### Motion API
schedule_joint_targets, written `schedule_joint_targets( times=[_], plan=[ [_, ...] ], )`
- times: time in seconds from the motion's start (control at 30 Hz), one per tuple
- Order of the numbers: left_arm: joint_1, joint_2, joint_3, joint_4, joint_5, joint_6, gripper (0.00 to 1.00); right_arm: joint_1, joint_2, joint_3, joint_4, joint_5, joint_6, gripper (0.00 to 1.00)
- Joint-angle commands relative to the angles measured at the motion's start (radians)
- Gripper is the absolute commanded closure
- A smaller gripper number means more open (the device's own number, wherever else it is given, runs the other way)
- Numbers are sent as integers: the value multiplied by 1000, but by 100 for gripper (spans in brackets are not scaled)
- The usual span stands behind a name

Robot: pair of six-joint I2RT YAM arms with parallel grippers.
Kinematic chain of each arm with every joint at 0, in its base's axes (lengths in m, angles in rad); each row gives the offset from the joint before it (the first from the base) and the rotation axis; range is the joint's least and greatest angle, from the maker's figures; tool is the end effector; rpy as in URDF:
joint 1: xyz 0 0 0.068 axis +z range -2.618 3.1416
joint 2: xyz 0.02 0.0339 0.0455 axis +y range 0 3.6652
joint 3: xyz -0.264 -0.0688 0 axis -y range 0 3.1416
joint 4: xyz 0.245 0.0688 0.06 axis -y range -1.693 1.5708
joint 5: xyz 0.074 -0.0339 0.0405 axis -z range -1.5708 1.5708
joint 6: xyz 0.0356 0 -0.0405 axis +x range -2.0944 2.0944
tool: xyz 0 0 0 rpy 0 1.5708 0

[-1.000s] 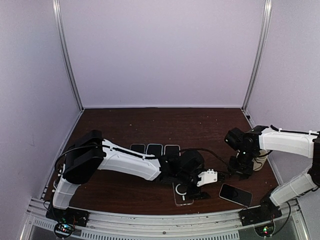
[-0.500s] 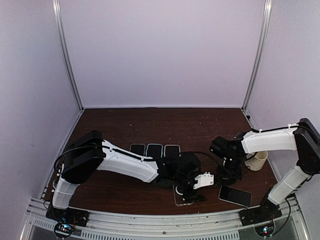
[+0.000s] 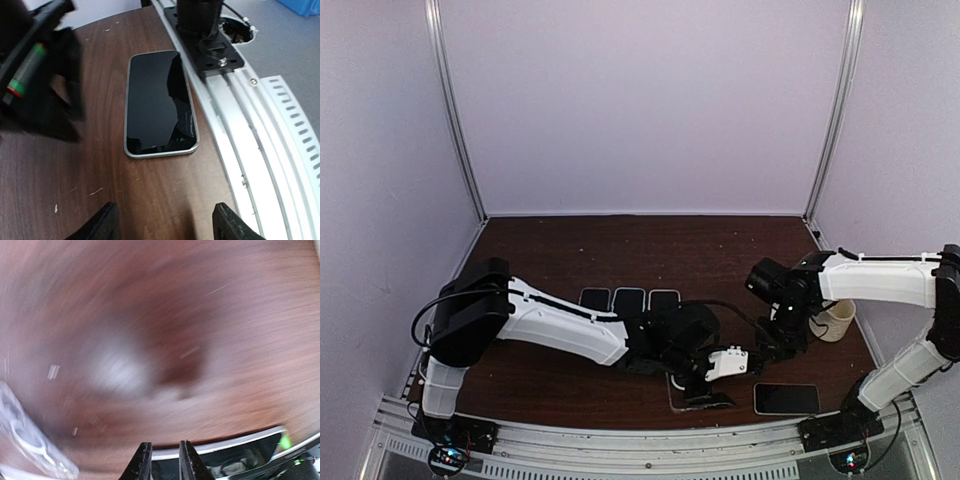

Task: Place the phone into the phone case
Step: Move the phone to the corner of the board, then move the phone to the center of the board.

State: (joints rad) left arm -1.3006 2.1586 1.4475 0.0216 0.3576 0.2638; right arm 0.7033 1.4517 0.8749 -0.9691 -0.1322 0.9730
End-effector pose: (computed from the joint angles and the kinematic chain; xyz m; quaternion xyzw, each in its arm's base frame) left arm 0.1145 -0.4601 0.1505 0.6812 0.5779 -0.3477 0.2849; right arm 0.1720 0.1520 0.1831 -0.1333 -0.9888 -0.0534 0.0408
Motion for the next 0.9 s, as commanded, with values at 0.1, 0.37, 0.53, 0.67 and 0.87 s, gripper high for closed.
schedule_joint_targets(
  times=[0.1,0.37,0.53,0.67,0.87],
  plan=[
    [-36,48,98,-13,8,22,37,-240,-71,-76,-108,286,115,79],
    [-46,46,84,53,-21,13,39,-294,72,-66,-221,332,403,100],
    [-45,16,33,101,-29,19,39,-325,-12,-116,-291,380,585,100],
    [-46,9,-1,155,-21,22,39,-349,-219,-218,-249,363,751,100],
    [-45,53,96,52,47,135,20,-362,-507,-206,-334,501,765,100]
  ],
)
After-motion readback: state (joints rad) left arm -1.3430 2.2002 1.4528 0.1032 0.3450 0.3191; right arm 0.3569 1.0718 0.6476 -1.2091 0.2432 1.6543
